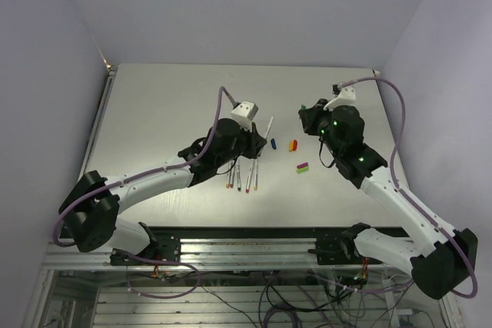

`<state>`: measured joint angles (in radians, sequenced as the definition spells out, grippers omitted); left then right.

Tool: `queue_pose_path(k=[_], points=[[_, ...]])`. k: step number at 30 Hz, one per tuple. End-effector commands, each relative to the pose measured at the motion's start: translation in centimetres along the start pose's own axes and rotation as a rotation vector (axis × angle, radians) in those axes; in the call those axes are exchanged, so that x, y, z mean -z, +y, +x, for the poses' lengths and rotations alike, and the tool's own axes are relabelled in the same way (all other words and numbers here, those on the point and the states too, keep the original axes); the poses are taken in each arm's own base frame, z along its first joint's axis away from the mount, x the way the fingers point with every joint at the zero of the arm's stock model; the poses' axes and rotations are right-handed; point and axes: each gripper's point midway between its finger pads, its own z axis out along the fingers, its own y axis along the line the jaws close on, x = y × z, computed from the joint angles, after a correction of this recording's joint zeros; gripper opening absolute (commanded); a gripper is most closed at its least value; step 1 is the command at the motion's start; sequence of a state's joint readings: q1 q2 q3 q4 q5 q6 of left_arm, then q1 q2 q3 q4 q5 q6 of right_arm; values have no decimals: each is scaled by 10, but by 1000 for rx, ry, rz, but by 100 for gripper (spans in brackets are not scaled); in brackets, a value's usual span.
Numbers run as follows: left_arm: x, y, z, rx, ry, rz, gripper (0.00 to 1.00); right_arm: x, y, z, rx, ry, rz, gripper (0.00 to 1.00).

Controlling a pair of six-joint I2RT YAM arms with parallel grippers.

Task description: Insert the pens into the pen caps

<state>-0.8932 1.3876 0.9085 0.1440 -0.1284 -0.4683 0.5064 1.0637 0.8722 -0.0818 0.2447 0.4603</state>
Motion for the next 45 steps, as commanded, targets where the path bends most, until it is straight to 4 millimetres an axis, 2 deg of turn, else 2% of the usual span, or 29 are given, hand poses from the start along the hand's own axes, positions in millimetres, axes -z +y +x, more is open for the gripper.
queue_pose_path(k=[1, 6, 17, 35, 45], points=[[-5, -64, -29, 47, -95, 309, 7, 12, 10, -39, 6, -150, -88, 0], [2, -84, -37, 45, -147, 425, 7, 26, 19, -58, -40, -237, -152, 0], [10, -96, -37, 3, -135, 456, 7, 37, 31, -73, -120, -341, -241, 0], [14, -90, -42, -8, -156, 415, 7, 33, 42, -52, -170, -280, -312, 0], [10, -84, -40, -15, -156, 387, 7, 32, 44, -52, -169, -280, -320, 0]])
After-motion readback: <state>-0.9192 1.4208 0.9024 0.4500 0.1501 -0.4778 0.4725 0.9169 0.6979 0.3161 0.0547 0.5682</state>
